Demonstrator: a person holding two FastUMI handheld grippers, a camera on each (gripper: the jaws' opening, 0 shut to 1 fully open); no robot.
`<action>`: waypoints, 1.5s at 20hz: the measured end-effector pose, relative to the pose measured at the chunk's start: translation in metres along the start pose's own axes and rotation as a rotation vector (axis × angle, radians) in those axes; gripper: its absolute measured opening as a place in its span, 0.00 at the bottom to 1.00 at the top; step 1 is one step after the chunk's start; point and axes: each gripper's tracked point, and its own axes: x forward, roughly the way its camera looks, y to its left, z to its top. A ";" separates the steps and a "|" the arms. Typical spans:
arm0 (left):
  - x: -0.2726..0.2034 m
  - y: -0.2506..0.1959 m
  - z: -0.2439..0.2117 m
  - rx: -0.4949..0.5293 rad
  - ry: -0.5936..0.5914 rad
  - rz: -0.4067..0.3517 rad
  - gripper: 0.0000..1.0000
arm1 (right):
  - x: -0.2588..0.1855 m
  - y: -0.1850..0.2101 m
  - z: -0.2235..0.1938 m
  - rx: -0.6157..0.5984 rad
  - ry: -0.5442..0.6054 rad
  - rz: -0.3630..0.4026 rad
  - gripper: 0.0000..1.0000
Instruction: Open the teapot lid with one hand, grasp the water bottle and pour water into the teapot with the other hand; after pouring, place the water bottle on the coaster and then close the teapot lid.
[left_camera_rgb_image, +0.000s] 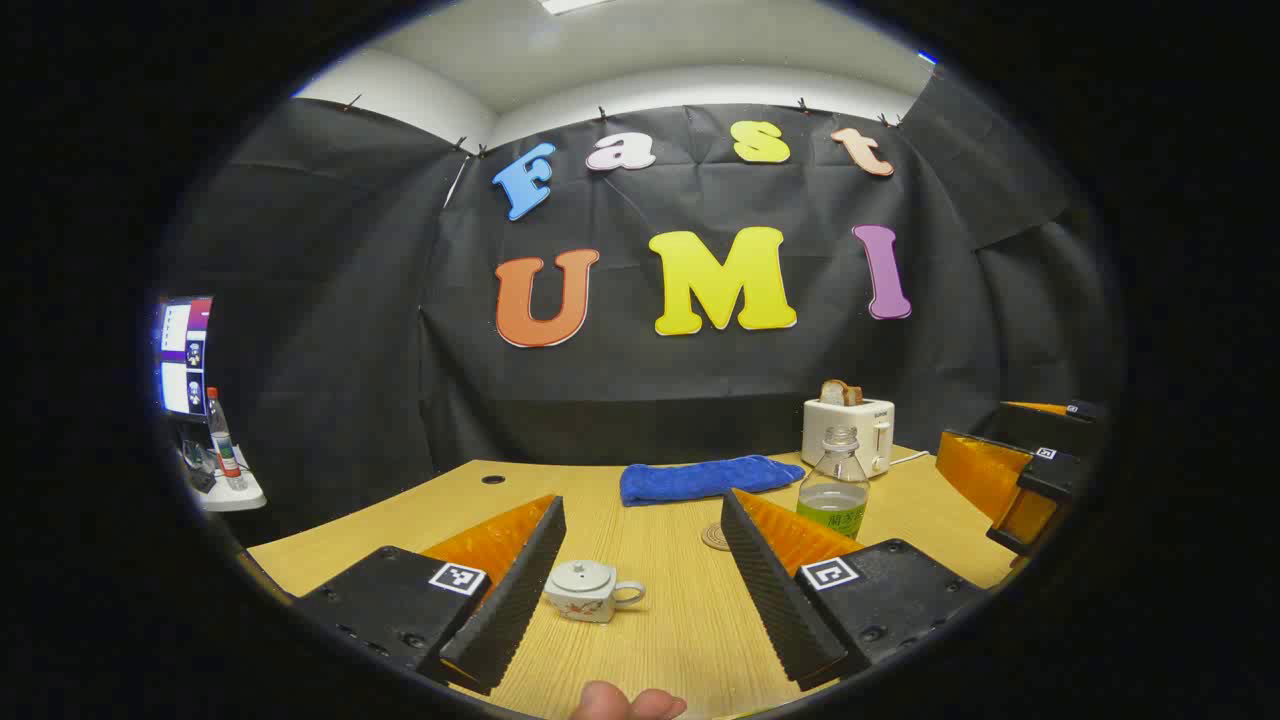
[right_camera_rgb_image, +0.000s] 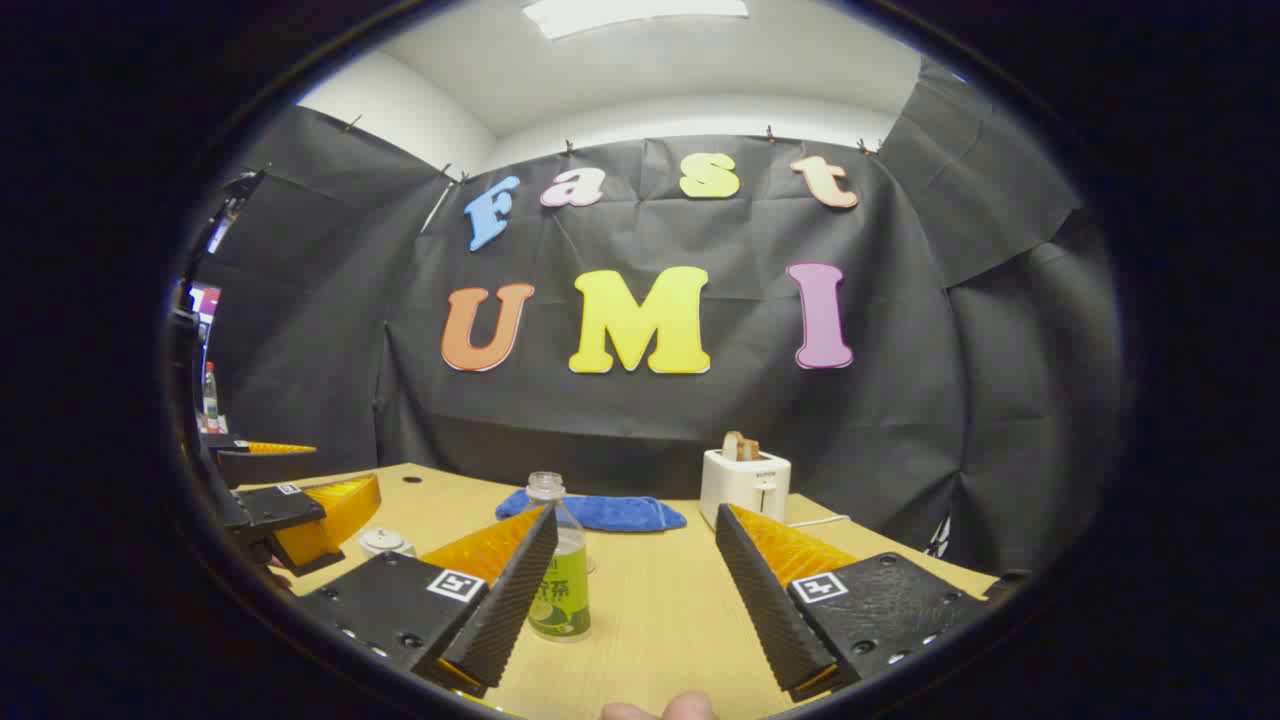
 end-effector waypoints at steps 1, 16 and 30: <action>0.000 0.001 -0.001 -0.002 0.001 0.001 0.98 | 0.000 0.001 0.000 -0.001 0.000 0.000 0.97; 0.000 0.002 -0.002 -0.004 0.006 0.004 0.98 | 0.000 0.007 -0.006 -0.002 0.006 -0.002 0.97; 0.002 0.006 -0.006 -0.013 0.015 0.015 0.98 | 0.006 0.007 -0.012 0.022 0.011 -0.005 0.97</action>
